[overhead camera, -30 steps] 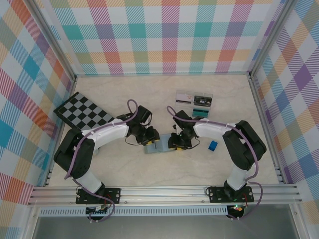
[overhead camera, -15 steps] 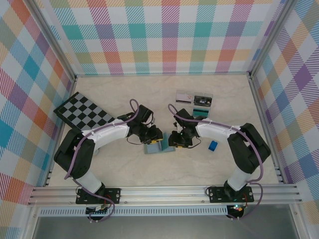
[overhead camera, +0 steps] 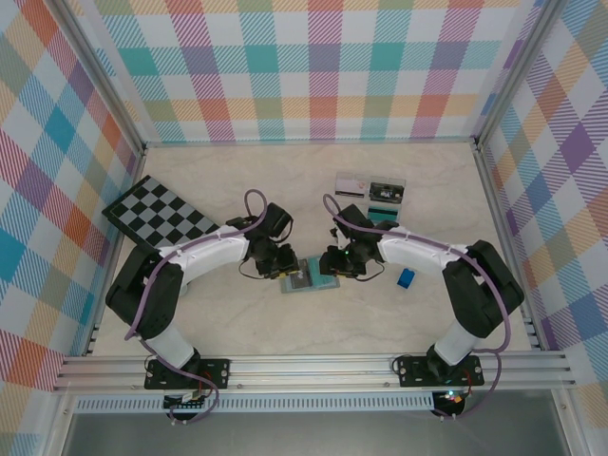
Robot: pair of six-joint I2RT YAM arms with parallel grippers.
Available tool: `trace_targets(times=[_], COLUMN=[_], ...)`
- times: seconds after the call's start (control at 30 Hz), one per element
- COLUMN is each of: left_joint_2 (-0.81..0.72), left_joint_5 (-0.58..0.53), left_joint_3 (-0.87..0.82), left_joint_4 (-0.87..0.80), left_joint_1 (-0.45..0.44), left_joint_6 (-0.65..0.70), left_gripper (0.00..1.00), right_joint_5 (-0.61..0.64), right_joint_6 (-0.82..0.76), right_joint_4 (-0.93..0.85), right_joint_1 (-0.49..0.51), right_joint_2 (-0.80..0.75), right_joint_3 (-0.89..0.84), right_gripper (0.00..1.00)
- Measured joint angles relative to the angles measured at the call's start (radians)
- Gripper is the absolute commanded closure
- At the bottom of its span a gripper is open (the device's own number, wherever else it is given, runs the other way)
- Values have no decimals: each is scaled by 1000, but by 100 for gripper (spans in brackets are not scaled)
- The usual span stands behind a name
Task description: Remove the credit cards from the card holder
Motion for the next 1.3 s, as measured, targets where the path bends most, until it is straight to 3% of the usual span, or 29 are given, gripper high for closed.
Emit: trace_targets(times=[0.13,0.27,0.47,0.7,1.3], left_joint_2=[-24,-74,-84,-24,55], left_joint_5=[-109,-162,-95,-48,-50], left_joint_3=[0,-1,-34,-40,-65], left_joint_4=[-80,-107,3,73,77], left_joint_1=[0,0,0,0,0], left_joint_6=[0,-3,-39,-71,-91], left_gripper=[68,70,80,89,93], right_joint_5=[-39,-89,-151,-164,-174], right_joint_6=[-2,-8,-29,-49,-63], right_joint_4=[18,27,45,41,10], right_joint_1=[0,0,0,0,0], right_joint_2=[22,58,143,232,323], right_joint_3=[1,18,79,166,239], right_gripper=[64,67,76,78,79])
